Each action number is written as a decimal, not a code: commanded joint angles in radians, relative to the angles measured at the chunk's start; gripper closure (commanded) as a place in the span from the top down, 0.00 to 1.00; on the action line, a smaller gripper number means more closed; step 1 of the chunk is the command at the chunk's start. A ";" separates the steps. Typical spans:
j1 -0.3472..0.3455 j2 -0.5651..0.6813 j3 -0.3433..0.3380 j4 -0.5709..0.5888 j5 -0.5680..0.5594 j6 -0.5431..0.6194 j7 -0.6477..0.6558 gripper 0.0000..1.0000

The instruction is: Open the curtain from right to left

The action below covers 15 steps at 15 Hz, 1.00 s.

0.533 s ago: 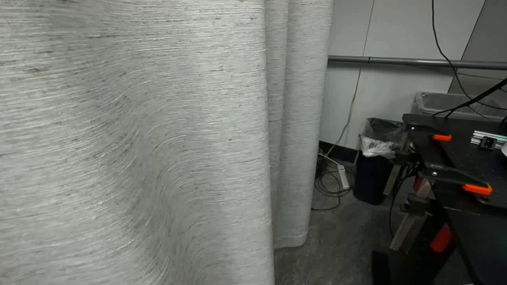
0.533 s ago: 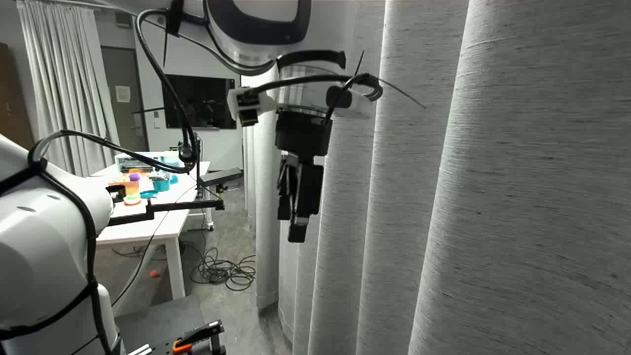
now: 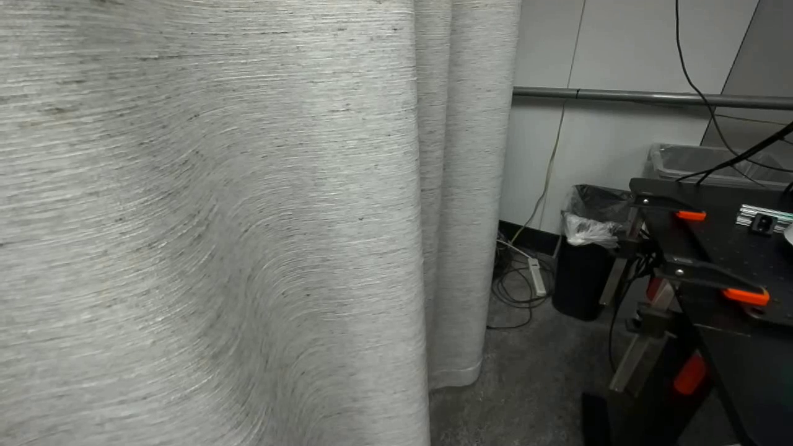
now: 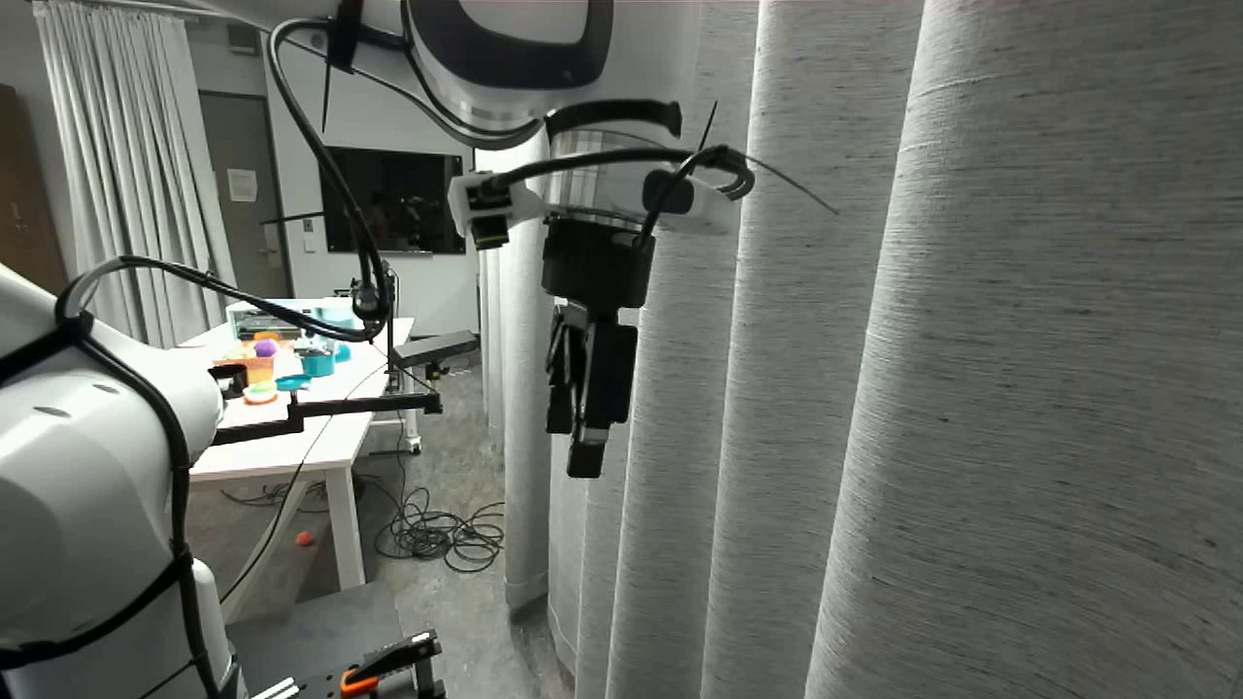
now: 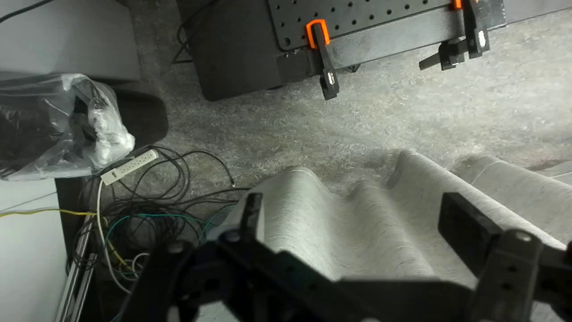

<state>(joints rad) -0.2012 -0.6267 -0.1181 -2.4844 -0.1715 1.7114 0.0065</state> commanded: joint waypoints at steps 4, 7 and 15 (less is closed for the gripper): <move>0.010 0.000 -0.008 0.002 -0.004 -0.003 0.004 1.00; 0.010 0.000 -0.008 0.002 -0.004 -0.003 0.004 1.00; 0.010 0.001 0.001 -0.002 -0.013 0.033 0.022 1.00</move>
<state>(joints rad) -0.2001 -0.6261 -0.1181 -2.4844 -0.1715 1.7118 0.0073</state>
